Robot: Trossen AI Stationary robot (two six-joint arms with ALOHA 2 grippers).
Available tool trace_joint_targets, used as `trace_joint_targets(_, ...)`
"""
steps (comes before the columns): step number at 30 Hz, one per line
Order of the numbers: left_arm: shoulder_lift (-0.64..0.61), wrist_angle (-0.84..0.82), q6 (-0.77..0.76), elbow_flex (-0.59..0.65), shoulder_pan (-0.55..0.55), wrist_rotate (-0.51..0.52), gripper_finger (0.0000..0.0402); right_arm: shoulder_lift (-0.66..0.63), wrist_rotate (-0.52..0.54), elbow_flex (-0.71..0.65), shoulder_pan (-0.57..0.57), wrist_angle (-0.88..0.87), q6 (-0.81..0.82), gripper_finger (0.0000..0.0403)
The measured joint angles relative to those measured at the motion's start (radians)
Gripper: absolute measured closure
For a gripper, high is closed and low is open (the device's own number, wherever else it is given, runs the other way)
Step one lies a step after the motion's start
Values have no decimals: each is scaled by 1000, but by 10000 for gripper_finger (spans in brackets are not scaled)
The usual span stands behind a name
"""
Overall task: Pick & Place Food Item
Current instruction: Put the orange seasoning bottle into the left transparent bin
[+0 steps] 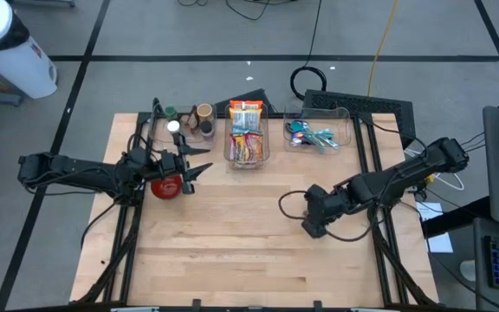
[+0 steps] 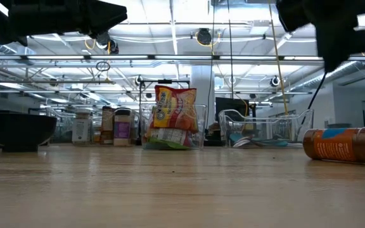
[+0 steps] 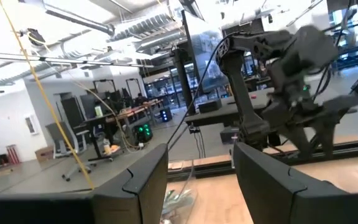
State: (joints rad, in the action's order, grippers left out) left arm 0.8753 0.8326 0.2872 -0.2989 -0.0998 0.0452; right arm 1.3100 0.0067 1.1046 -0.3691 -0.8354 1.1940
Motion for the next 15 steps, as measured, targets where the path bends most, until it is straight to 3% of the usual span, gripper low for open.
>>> trace_joint_targets(8, 0, 19, 64, 0, 0, 0, 211, -8, -14, -146, 57, -39, -118, 242)
trace_joint_targets(15, 0, 106, 67, 0, -12, 0, 211, -8, -196, -264, 142, 155, -101, 197)
